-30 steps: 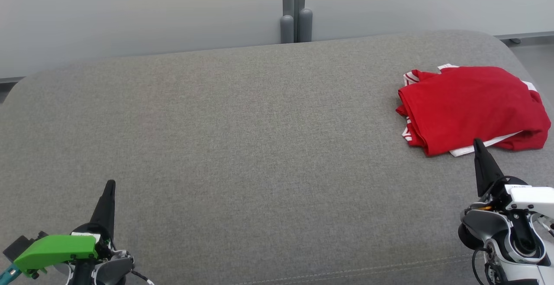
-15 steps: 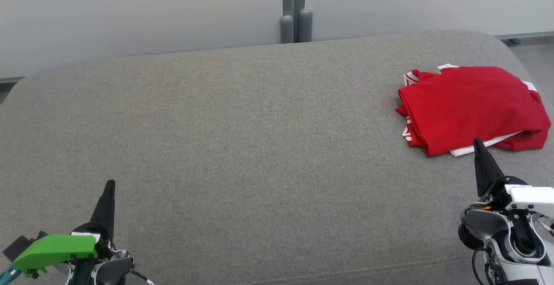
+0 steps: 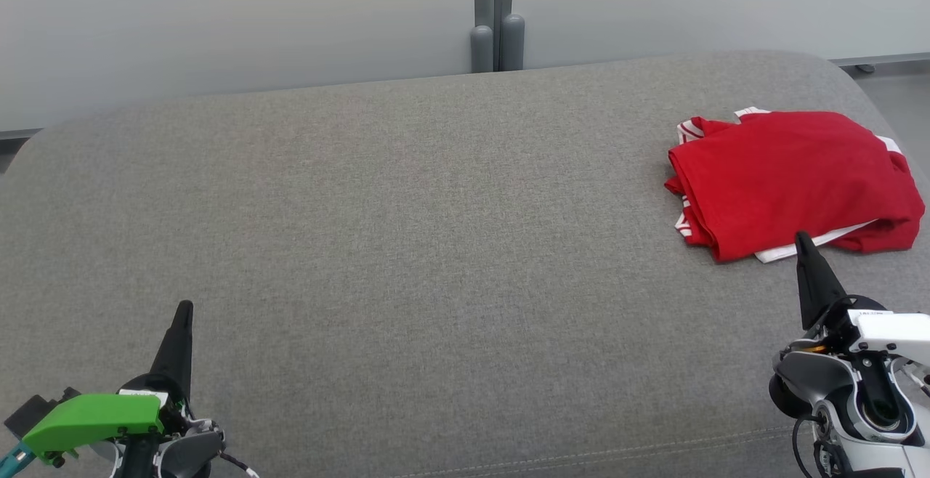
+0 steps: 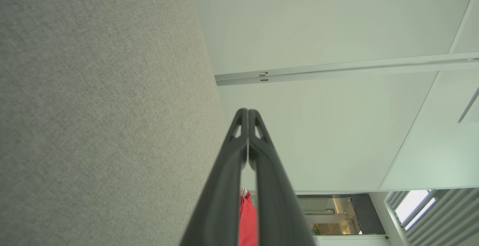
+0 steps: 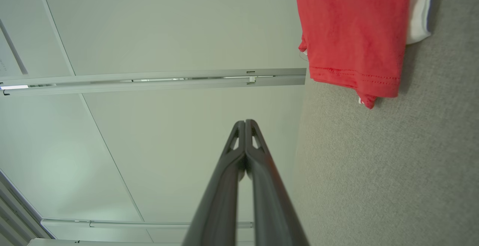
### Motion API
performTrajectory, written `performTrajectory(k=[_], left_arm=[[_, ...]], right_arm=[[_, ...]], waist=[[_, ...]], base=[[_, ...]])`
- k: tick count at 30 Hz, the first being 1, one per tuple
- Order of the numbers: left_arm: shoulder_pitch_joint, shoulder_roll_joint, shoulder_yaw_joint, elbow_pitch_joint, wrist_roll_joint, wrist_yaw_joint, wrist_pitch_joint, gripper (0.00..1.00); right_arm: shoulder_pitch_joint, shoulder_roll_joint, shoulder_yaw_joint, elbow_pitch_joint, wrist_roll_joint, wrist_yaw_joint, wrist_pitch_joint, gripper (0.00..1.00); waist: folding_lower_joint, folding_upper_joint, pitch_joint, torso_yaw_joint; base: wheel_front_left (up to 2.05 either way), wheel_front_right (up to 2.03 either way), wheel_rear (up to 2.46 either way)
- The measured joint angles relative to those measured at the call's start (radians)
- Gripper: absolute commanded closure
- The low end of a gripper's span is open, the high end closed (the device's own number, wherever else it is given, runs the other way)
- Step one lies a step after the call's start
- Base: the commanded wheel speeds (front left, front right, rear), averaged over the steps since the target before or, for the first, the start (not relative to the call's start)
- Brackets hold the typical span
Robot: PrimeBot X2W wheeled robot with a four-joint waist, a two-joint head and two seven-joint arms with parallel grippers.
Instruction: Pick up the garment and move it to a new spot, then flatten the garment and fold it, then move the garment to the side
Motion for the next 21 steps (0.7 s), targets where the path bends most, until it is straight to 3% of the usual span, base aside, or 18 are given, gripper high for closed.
performTrajectory(k=[21], left_arm=[[0.0,0.0,0.001,0.0,0.0,0.0,0.0,1.0]], right_arm=[[0.0,0.001,-0.001,-0.002,0.0,0.003,0.0,1.0]], waist=[[0.0,0.0,0.0,0.0]], base=[[0.0,0.0,0.0]])
